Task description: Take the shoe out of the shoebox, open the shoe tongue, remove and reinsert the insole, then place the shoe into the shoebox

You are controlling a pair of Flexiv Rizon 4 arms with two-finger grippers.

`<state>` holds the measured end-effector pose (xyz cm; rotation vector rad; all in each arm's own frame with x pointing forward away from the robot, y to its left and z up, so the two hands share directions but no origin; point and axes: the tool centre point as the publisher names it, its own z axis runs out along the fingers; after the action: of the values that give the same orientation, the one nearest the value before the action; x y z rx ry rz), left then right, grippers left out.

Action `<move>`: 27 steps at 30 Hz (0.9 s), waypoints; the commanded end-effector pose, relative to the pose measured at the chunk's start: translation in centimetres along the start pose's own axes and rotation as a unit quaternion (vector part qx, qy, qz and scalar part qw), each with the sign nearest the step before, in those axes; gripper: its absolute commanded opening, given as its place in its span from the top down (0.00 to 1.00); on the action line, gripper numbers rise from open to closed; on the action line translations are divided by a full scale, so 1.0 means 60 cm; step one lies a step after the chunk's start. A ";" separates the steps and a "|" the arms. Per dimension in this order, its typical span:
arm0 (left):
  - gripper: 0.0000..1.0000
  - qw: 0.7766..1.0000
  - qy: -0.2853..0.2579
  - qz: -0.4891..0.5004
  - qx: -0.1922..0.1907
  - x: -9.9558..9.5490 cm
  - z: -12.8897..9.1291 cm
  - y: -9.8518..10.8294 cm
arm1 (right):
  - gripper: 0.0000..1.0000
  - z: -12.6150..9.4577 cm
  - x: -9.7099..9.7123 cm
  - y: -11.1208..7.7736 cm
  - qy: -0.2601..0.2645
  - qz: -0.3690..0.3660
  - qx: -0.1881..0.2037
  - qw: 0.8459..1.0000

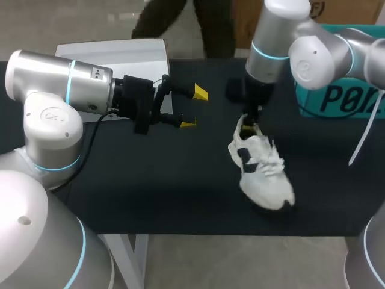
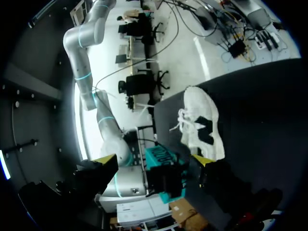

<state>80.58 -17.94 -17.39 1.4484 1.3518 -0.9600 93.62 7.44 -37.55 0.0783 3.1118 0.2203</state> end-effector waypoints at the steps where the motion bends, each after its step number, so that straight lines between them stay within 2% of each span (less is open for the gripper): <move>1: 0.00 1.000 0.002 0.001 0.000 -0.001 0.000 0.000 | 1.00 -0.026 0.023 -0.003 -0.017 0.001 -0.003 1.000; 6: 0.00 1.000 0.002 0.001 0.000 -0.001 0.000 0.000 | 1.00 -0.058 0.035 0.001 -0.040 0.006 -0.002 0.999; 9: 0.00 1.000 0.002 0.001 0.000 -0.001 0.000 0.000 | 1.00 -0.090 0.042 0.002 -0.065 0.017 0.008 0.998; 13: 0.00 1.000 0.002 0.001 0.000 -0.001 0.000 0.000 | 1.00 -0.152 0.050 0.001 -0.119 0.051 0.020 0.991; 19: 0.00 1.000 0.002 0.001 0.000 -0.001 0.000 0.000 | 1.00 -0.263 0.051 -0.007 -0.186 0.106 0.044 0.976; 23: 0.00 1.000 0.002 0.001 0.000 -0.001 0.000 0.000 | 1.00 -0.334 0.035 -0.022 -0.220 0.153 0.073 0.961; 27: 0.00 1.000 0.002 0.001 0.000 -0.001 0.000 0.000 | 1.00 -0.379 -0.002 -0.053 -0.242 0.196 0.101 0.945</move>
<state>80.58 -17.94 -17.39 1.4485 1.3517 -0.9600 94.34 1.30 -21.01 0.5947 2.6166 -0.0563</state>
